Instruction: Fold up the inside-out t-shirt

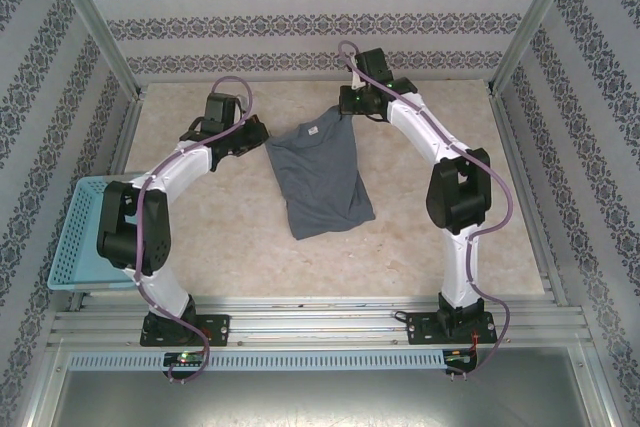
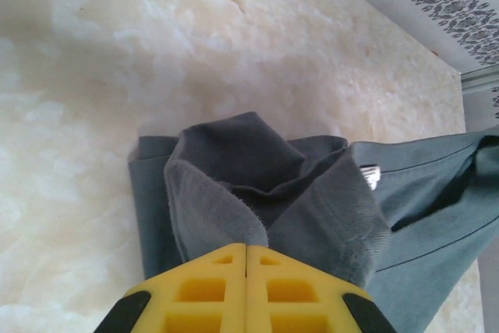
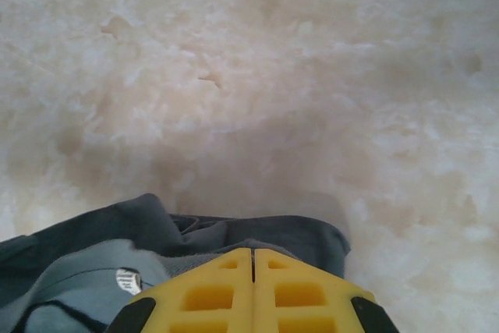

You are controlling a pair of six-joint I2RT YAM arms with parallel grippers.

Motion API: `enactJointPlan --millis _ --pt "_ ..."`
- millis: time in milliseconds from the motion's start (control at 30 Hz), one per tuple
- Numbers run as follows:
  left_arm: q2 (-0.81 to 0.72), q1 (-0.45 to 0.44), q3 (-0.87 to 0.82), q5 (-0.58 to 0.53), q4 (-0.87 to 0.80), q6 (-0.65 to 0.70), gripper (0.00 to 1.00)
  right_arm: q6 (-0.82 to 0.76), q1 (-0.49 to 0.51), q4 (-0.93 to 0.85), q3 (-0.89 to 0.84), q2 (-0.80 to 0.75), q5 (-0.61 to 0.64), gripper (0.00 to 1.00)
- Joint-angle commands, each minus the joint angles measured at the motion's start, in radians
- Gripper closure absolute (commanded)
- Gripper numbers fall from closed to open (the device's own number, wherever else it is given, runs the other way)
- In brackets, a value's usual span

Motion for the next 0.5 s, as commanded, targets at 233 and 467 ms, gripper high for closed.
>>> enactJointPlan --millis 233,467 --pt "0.248 0.039 0.18 0.037 0.073 -0.031 0.94 0.034 -0.017 -0.003 0.158 0.119 -0.04 1.0" --pt "0.356 0.06 0.224 0.058 0.09 -0.057 0.93 0.023 -0.031 -0.035 0.251 0.207 -0.038 1.0"
